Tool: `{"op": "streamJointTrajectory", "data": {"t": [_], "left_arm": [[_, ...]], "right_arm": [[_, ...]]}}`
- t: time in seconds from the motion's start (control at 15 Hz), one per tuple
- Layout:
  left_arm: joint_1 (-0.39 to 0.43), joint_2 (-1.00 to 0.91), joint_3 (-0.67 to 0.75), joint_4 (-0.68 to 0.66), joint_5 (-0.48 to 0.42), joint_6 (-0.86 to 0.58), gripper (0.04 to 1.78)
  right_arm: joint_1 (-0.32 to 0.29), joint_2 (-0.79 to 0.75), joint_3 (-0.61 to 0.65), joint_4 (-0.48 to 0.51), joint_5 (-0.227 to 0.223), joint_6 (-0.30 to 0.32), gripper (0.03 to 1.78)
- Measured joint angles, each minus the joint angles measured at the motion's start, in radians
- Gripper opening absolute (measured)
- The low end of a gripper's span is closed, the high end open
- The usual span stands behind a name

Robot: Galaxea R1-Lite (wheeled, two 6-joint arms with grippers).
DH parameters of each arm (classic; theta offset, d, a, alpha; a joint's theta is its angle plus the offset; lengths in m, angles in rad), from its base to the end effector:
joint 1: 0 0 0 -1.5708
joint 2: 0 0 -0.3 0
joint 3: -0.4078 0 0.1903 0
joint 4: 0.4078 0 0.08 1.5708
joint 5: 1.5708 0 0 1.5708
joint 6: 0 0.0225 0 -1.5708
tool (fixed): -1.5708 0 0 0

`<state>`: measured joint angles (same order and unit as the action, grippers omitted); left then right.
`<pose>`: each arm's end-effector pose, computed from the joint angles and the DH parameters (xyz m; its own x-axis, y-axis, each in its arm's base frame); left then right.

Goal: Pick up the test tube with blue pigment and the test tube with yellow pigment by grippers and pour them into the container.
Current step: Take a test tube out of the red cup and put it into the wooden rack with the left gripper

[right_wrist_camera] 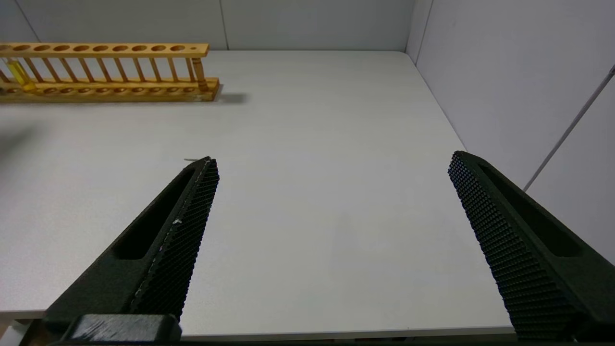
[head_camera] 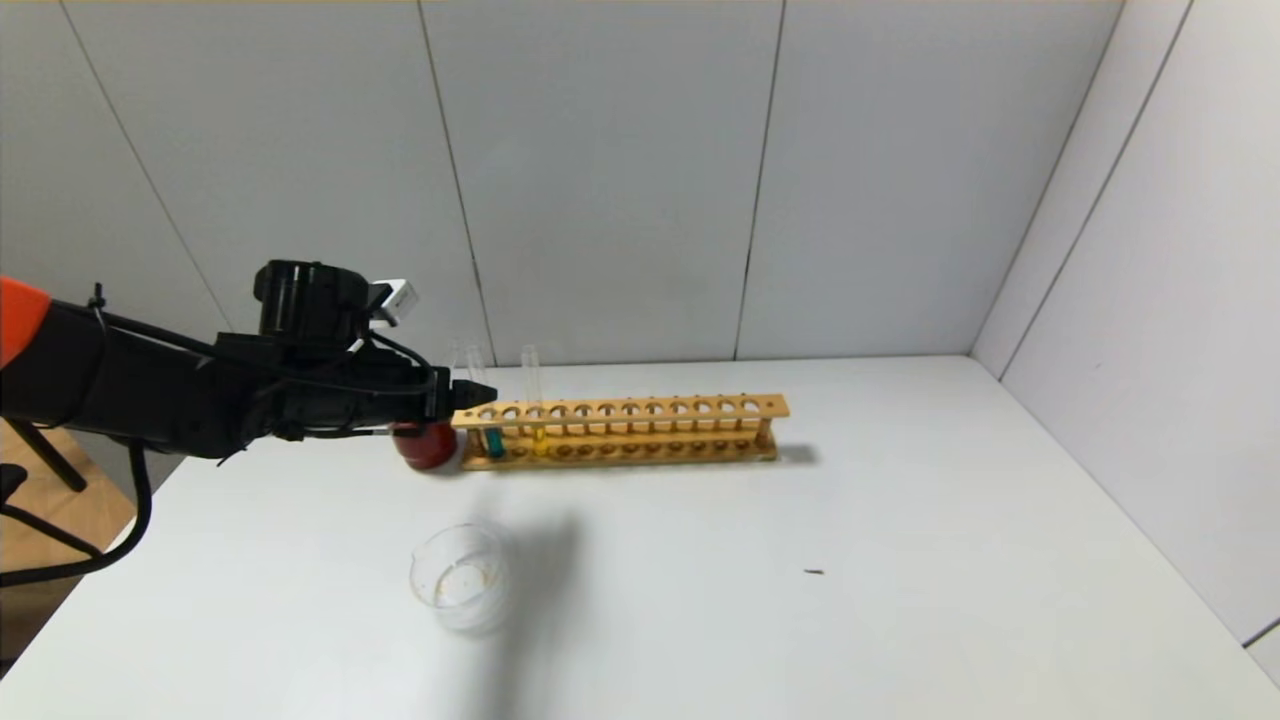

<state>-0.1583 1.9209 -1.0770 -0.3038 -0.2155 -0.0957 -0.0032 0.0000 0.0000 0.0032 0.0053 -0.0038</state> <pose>0.3576 -0.0620 0.1490 0.7936 -0.3432 -0.5023 0.2850 0.9392 -0.1914 -0.0228 0.0002 0.0751 1.0000 0.0021 -0.0032 -0.0021 1.0000 -0.0038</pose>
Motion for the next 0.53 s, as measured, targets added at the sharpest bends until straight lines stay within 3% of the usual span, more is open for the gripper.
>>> {"op": "streamJointTrajectory", "data": {"t": [0.53], "left_arm": [[-0.002,0.13,-0.129,0.001,0.043,-0.008,1.75]], "right_arm": [[0.0,0.0,0.0,0.0,0.0,0.0,1.75]]}}
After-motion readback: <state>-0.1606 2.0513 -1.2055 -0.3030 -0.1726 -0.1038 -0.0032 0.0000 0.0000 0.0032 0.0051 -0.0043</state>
